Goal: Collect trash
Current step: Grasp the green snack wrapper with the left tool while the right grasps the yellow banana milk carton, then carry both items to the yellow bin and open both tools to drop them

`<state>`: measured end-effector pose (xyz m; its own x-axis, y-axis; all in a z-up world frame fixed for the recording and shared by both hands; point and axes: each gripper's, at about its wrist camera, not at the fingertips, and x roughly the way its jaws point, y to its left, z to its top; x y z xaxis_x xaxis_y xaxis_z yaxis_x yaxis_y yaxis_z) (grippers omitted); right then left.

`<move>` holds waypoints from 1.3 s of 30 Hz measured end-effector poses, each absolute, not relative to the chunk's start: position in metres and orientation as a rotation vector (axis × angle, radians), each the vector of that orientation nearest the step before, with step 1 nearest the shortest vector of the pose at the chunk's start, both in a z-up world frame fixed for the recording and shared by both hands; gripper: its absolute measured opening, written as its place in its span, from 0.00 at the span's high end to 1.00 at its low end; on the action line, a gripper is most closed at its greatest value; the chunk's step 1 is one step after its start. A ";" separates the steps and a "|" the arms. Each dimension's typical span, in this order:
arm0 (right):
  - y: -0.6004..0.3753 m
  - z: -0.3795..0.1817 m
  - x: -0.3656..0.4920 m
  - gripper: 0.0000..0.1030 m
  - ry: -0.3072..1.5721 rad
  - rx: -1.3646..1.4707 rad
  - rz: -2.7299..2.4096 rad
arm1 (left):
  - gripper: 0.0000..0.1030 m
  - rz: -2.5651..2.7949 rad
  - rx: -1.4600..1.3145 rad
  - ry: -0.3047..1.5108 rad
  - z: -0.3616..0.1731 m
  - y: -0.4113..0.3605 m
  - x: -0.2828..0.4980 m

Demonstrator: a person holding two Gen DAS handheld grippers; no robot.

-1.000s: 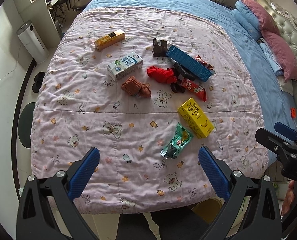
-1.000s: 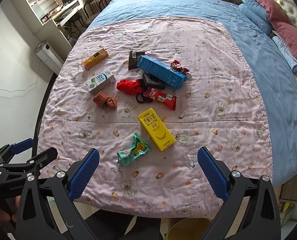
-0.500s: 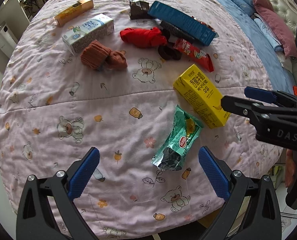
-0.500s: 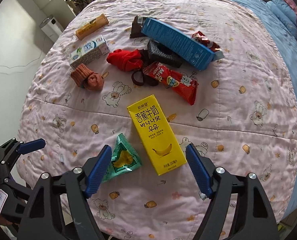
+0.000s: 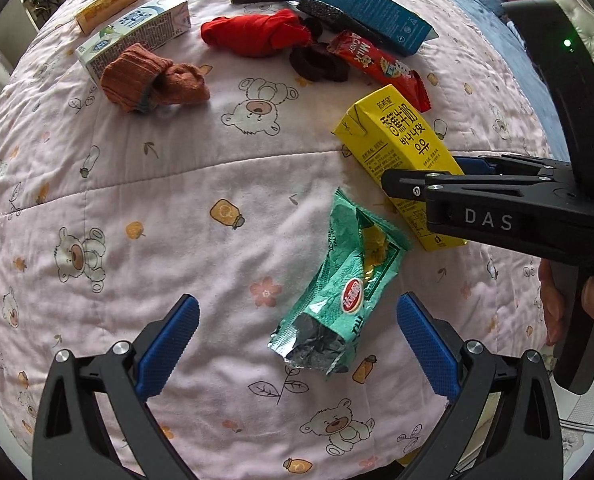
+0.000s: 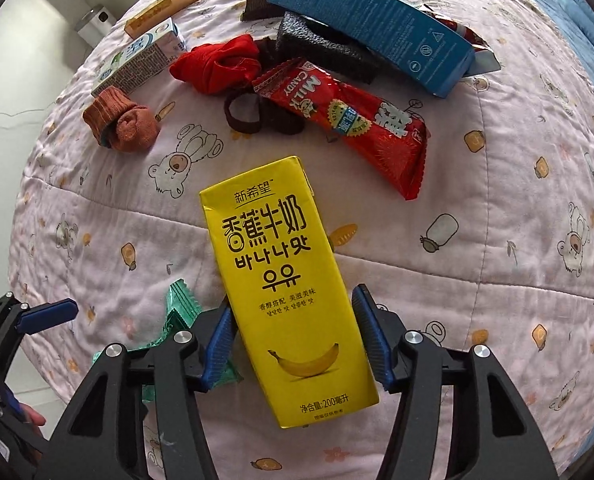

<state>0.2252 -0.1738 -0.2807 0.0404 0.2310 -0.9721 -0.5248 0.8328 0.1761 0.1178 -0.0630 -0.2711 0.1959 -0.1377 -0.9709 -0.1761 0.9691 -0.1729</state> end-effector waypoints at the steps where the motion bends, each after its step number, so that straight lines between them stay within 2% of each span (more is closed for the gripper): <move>1: -0.177 -0.279 0.226 0.46 1.419 -0.238 0.588 | 0.07 0.019 -0.270 1.382 -0.273 -0.066 0.120; 3: -0.183 -0.274 0.228 0.46 1.416 -0.208 0.588 | 0.14 -0.001 -0.270 1.401 -0.280 -0.072 0.127; 5: -0.189 -0.268 0.229 0.46 1.412 -0.181 0.587 | 0.29 -0.024 -0.265 1.430 -0.289 -0.080 0.132; 6: -0.192 -0.265 0.229 0.46 1.410 -0.171 0.589 | 0.45 -0.034 -0.258 1.453 -0.295 -0.084 0.135; 8: -0.203 -0.260 0.227 0.46 1.401 -0.167 0.593 | 0.51 -0.019 -0.221 1.481 -0.303 -0.090 0.139; 10: -0.208 -0.257 0.227 0.46 1.396 -0.161 0.589 | 0.62 -0.008 -0.206 1.473 -0.303 -0.092 0.140; 13: -0.215 -0.252 0.225 0.46 1.402 -0.120 0.573 | 0.72 0.005 -0.224 1.472 -0.298 -0.089 0.140; 18: -0.232 -0.233 0.209 0.46 1.381 -0.038 0.532 | 0.78 0.003 -0.198 1.447 -0.274 -0.092 0.138; 28: -0.318 -0.159 0.129 0.46 1.283 0.191 0.261 | 0.79 -0.285 -0.100 1.356 -0.200 -0.138 0.118; 33: -0.386 -0.140 0.051 0.46 1.242 0.310 0.049 | 0.79 -0.487 0.000 1.364 -0.178 -0.199 0.084; 39: -0.475 -0.157 -0.072 0.46 1.287 0.449 -0.201 | 0.79 -0.715 0.122 1.426 -0.183 -0.303 0.014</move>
